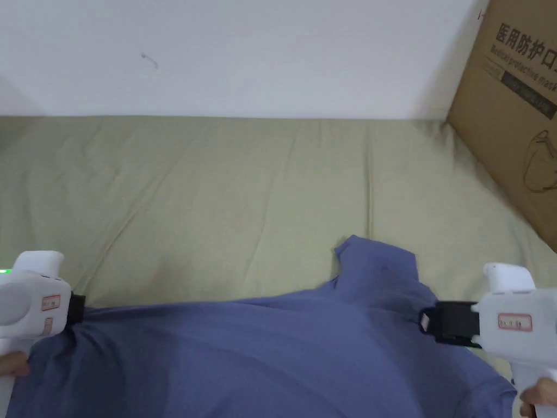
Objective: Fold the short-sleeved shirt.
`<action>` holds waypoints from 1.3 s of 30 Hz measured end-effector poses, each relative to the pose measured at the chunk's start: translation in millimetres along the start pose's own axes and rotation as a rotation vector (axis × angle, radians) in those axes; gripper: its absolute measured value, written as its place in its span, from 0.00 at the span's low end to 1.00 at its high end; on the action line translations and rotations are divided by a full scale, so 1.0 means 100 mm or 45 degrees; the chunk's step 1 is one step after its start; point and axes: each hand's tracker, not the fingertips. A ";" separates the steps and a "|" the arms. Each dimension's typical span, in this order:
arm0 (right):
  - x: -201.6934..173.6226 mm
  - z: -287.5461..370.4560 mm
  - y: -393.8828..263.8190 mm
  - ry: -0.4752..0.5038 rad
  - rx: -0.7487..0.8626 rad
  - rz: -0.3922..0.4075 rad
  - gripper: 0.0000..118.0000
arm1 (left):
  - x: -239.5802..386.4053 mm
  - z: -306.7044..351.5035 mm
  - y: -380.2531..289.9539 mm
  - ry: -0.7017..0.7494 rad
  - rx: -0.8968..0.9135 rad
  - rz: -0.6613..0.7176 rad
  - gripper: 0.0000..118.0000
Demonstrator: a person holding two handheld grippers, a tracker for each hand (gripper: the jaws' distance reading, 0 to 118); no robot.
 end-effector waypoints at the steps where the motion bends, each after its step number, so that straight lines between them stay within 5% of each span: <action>1: 0.03 -0.07 0.10 -0.002 -0.003 0.004 0.84 | -0.02 0.02 0.00 0.000 0.010 0.009 0.01; 7: 0.08 -0.65 0.45 -0.077 -0.171 0.142 0.84 | -0.04 0.08 0.01 -0.022 0.021 0.021 0.01; 12: 0.05 -1.12 0.41 -0.088 -0.260 0.063 0.74 | -0.04 0.08 -0.01 -0.022 0.014 0.018 0.01; 14: -0.12 -1.09 0.36 -0.186 -0.221 0.204 0.71 | -0.02 0.08 -0.01 -0.025 0.011 0.010 0.01; 16: -0.19 -1.02 0.36 -0.198 -0.219 0.319 0.54 | -0.03 0.09 -0.01 -0.025 0.009 -0.004 0.01; 18: -0.20 -0.94 0.39 -0.154 -0.221 0.302 0.08 | -0.04 0.11 -0.01 -0.027 0.006 -0.002 0.01; 19: -0.23 -0.88 0.39 -0.143 -0.221 0.293 0.01 | -0.05 0.14 -0.01 -0.036 0.008 0.011 0.01; 22: -0.25 -0.82 0.38 -0.144 -0.220 0.296 0.01 | -0.03 0.28 -0.01 -0.030 0.018 0.025 0.01; 28: -0.22 -0.24 0.48 -0.081 -0.103 0.103 0.01 | 0.00 0.79 0.02 -0.029 0.080 -0.009 0.01; 39: -0.45 1.48 0.61 -0.068 0.144 0.112 0.01 | 0.09 2.38 0.20 0.050 0.397 -0.073 0.01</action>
